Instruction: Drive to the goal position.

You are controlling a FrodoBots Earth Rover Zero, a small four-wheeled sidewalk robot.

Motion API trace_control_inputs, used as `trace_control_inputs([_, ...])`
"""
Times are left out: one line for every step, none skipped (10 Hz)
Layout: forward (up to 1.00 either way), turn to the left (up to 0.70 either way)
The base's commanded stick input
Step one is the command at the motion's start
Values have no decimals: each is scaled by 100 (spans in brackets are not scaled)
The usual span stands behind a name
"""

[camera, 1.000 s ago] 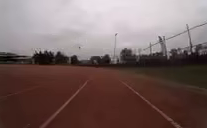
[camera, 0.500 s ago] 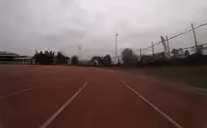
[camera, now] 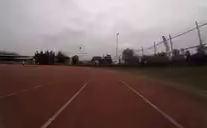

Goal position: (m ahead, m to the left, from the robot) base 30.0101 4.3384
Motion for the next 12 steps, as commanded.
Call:
trace_control_inputs([70,0])
trace_control_inputs([70,0])
trace_control_inputs([70,0])
trace_control_inputs([70,0])
trace_control_inputs([70,0])
trace_control_inputs([70,0])
trace_control_inputs([70,0])
trace_control_inputs([70,0])
trace_control_inputs([70,0])
trace_control_inputs([70,0])
trace_control_inputs([70,0])
trace_control_inputs([70,0])
